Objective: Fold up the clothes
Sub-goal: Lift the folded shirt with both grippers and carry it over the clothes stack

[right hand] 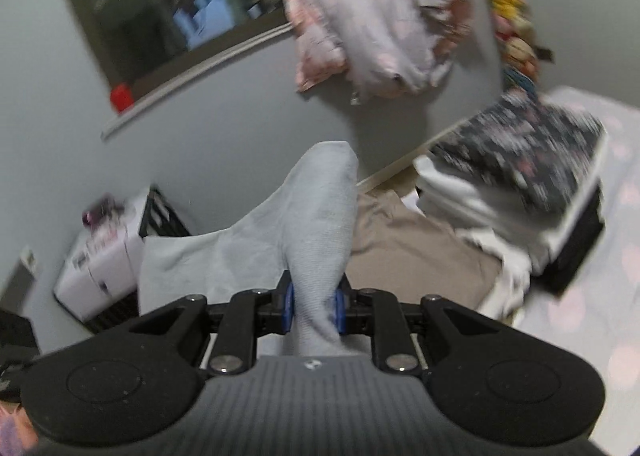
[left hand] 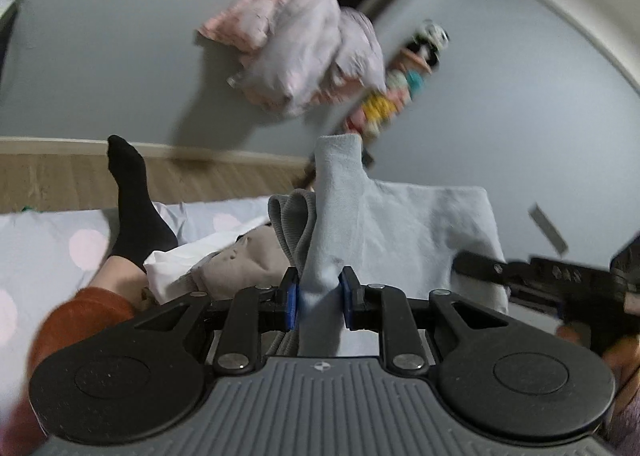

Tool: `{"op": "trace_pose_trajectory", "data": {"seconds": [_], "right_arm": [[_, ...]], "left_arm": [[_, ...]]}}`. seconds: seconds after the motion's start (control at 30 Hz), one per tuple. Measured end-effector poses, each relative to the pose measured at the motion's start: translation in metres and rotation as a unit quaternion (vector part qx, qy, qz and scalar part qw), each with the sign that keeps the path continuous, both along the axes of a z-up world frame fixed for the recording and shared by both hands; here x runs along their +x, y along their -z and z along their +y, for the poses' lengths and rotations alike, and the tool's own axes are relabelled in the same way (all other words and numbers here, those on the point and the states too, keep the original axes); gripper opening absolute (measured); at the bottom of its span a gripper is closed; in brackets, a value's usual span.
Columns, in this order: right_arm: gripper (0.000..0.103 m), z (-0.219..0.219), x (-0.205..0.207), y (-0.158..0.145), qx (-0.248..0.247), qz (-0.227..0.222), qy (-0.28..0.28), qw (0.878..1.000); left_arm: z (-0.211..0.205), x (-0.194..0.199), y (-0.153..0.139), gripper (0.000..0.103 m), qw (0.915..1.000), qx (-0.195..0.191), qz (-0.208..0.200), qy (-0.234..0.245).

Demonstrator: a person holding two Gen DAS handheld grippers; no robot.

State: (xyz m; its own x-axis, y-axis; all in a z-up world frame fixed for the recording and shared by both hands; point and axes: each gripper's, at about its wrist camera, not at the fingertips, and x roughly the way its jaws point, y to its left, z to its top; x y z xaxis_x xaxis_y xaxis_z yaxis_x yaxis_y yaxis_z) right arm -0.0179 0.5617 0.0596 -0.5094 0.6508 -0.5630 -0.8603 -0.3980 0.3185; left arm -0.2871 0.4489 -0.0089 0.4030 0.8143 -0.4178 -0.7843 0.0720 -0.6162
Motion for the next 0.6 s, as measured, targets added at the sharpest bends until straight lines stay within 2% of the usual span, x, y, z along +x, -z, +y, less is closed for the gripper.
{"op": "trace_pose_trajectory", "data": {"seconds": [0.17,0.33,0.47,0.6], "right_arm": [[0.022,0.051,-0.019,0.001,-0.003,-0.078,-0.049,0.996],[0.021,0.092,-0.039,0.026,-0.012,-0.155,-0.095,0.983],[0.022,0.113,-0.049,0.046,-0.009,-0.182,-0.104,0.978],[0.026,0.130,-0.050,0.064,-0.013,-0.184,-0.091,0.979]], "left_arm": [[0.003,0.019,0.027,0.024,0.9946,-0.040,-0.061,-0.074],[0.017,0.030,0.059,0.024,0.9887,-0.070,-0.077,-0.108],[0.033,0.025,0.072,0.024,0.9864,-0.077,-0.081,-0.121],[0.043,0.023,0.083,0.024,0.9850,-0.083,-0.083,-0.126]]}}
